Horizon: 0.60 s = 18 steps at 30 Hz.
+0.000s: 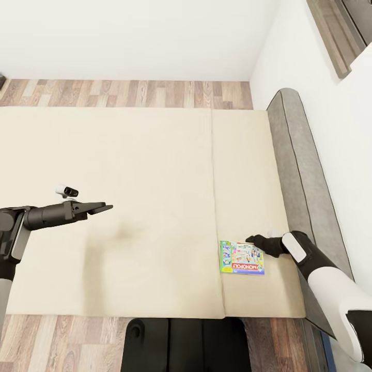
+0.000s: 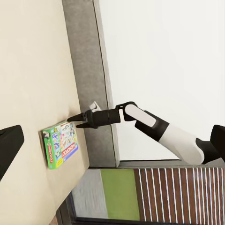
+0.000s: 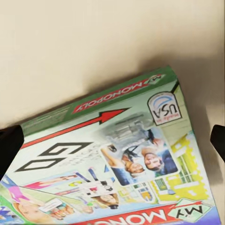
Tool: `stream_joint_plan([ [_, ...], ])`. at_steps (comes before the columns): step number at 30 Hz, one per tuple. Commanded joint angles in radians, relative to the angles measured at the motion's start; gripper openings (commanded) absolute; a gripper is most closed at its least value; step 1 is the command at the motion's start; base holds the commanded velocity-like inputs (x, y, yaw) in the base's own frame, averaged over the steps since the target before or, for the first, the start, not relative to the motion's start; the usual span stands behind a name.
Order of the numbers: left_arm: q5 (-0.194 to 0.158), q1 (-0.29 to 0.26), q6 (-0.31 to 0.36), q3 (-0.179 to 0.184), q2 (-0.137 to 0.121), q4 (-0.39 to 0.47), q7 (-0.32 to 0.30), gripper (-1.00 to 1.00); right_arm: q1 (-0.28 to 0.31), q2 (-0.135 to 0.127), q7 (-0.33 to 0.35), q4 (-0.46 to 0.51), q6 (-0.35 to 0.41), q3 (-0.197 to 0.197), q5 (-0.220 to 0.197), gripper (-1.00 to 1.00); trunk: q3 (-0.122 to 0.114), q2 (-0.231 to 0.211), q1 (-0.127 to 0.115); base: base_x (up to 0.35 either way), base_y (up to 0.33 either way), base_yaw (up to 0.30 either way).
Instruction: Put all the toys in the child's room - the three board games (two on the bed and one on the table), the two jigsaw puzzles on the table, and the tennis ball on the table - inside the toy box on the table in the child's room.
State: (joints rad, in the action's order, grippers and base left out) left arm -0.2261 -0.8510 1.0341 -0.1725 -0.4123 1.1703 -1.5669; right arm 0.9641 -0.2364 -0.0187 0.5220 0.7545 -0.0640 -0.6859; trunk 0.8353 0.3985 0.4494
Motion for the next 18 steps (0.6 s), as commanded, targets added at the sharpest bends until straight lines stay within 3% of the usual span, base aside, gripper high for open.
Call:
stream_joint_plan([
  [1,0.001,0.000,0.011,0.000,0.000,0.000,-0.004,1.00,0.000,-0.001,0.010,-0.001,0.002,-0.007,-0.002,1.00,0.001,0.002,0.001,0.000,0.000,0.000],
  [18,0.001,0.000,0.011,0.001,0.000,0.000,-0.004,1.00,-0.002,0.004,0.032,-0.043,-0.027,-0.013,0.005,1.00,0.001,0.002,0.001,0.000,0.000,0.000],
])
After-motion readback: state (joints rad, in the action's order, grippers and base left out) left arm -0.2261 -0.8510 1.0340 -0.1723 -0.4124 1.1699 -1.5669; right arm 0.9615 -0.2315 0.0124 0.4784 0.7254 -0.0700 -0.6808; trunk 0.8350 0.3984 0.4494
